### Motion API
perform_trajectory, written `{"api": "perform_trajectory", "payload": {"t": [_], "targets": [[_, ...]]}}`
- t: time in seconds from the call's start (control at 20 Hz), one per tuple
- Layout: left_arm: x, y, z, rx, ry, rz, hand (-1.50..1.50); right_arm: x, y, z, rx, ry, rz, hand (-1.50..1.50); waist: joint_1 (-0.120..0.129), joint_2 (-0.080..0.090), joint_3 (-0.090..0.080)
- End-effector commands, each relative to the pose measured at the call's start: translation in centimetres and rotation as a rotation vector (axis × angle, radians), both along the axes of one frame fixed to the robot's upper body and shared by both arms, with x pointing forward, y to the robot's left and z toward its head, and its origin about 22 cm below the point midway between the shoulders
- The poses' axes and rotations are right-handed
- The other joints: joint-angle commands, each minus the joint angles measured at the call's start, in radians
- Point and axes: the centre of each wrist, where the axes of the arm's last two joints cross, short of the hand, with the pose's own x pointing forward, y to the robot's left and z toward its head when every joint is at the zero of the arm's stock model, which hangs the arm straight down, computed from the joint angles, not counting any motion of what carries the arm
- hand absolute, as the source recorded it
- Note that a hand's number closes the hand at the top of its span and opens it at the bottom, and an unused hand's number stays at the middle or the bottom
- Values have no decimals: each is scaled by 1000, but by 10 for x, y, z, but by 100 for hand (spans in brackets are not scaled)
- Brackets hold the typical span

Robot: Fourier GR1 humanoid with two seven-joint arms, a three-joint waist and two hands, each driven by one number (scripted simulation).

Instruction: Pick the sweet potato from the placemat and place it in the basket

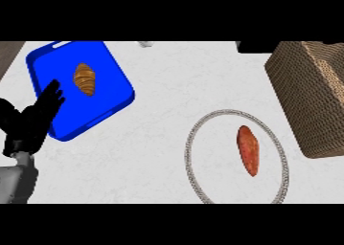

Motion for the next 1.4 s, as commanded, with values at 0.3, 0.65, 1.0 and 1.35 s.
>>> {"api": "perform_trajectory", "payload": {"t": [0.3,0.65,1.0,1.35], "targets": [[10,-2,-3,-8,-6,9,0,-13,-40,-79,170,-4,-20,-150,-3,3,1],[0,-11,-1,-6,-5,-9,0,-23,-24,-148,219,-52,-26,-150,2,2,1],[-1,0,9,9,9,0,0,-14,-2,-207,345,-44,-58,-150,4,1,1],[-7,4,-2,2,10,-21,0,4,38,-247,212,-6,-58,-150,10,2,0]]}}
